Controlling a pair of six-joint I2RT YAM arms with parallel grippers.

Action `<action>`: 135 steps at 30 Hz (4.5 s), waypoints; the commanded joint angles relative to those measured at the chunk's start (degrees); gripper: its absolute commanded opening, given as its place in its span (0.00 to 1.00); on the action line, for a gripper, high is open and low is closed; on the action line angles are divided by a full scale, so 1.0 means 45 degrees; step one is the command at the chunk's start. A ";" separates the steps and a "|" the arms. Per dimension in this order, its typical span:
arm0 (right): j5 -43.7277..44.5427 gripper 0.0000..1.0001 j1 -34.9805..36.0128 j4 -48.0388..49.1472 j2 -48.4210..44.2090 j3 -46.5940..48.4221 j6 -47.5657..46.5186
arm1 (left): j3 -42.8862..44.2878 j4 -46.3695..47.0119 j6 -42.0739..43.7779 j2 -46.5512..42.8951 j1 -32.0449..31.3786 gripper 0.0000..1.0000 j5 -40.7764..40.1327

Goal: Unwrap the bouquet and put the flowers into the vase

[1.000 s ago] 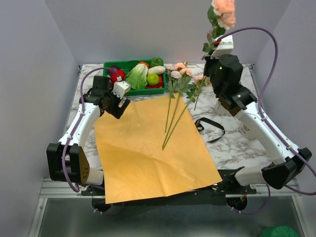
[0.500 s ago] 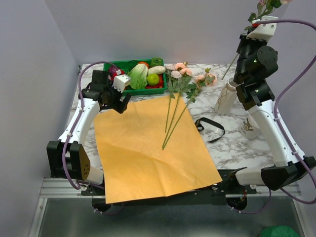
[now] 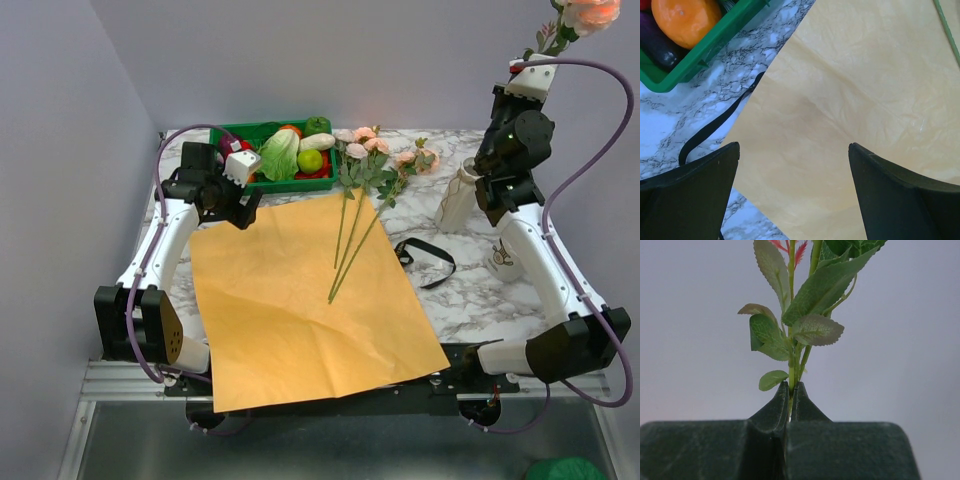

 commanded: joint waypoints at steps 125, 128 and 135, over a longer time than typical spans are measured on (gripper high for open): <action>-0.3839 0.01 0.2811 -1.1613 0.5859 0.2738 1.2593 | -0.0439 -0.0588 0.0498 -0.2048 0.0159 0.99 -0.0029; -0.3799 0.01 0.2811 -1.1124 0.4725 0.2777 1.1870 | -0.0595 -0.0490 0.0439 -0.2166 0.0159 0.99 0.0010; -0.4309 0.01 0.2811 -0.7610 0.1268 0.1956 0.8245 | -0.0810 -0.0392 0.0439 -0.2322 0.0159 0.99 0.0069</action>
